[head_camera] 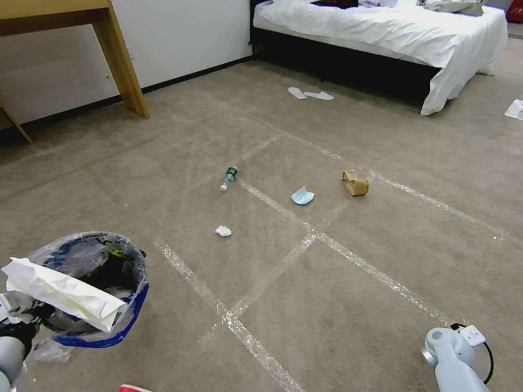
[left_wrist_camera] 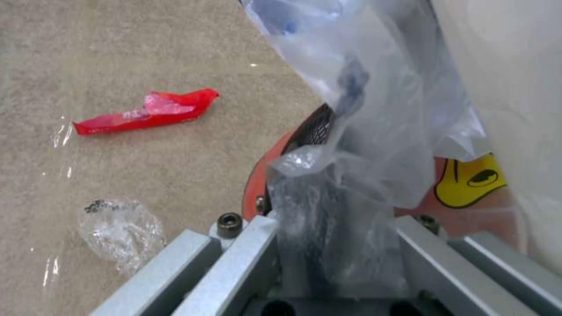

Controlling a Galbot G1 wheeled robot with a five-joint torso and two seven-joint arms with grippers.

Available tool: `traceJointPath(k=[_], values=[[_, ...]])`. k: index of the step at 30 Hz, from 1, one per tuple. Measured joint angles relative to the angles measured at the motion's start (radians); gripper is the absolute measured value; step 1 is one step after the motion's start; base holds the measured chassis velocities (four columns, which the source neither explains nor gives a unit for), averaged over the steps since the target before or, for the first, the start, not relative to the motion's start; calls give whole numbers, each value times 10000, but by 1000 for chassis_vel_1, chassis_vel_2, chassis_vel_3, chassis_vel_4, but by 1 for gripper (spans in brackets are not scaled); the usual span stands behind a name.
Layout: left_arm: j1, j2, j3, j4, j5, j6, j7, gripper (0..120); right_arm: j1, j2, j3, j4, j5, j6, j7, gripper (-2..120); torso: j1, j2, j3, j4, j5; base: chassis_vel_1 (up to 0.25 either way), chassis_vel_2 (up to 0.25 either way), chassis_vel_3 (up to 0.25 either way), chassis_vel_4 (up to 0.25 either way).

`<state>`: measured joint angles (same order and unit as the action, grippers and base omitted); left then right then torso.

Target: Pick up the trash bin and place the garbage on the floor into it.

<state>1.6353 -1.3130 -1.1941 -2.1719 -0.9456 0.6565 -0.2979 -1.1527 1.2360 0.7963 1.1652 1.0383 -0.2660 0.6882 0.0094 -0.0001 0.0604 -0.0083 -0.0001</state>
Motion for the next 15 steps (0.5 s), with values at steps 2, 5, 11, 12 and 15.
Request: traceJointPath(k=[2,5,11,12,15], values=[[2,-13,12,-2,5,-1,2,0,-24,-1,4,-1,-26,28,-47,12,0,0,0,0,0,0,0,0,0],[7,-14,26,-16,18,-2,3,0,-110,-12,20,69,-75,109,-180,1,0,1,0,1,3,0,0,0,0],[5,-16,61,-57,-14,28,-18,0,-827,-131,42,1668,-115,864,-1152,0,-1,0,1,-1,3,0,0,0,0],[14,-29,77,-60,-36,35,-23,0,-1017,-192,-1,2199,-112,1065,-1481,0,-1,0,0,-1,1,0,0,0,0],[69,-53,141,-64,-77,66,-42,0,-1524,-743,-580,4166,-141,1732,-2370,0,0,0,1,-1,1,0,0,0,0]])
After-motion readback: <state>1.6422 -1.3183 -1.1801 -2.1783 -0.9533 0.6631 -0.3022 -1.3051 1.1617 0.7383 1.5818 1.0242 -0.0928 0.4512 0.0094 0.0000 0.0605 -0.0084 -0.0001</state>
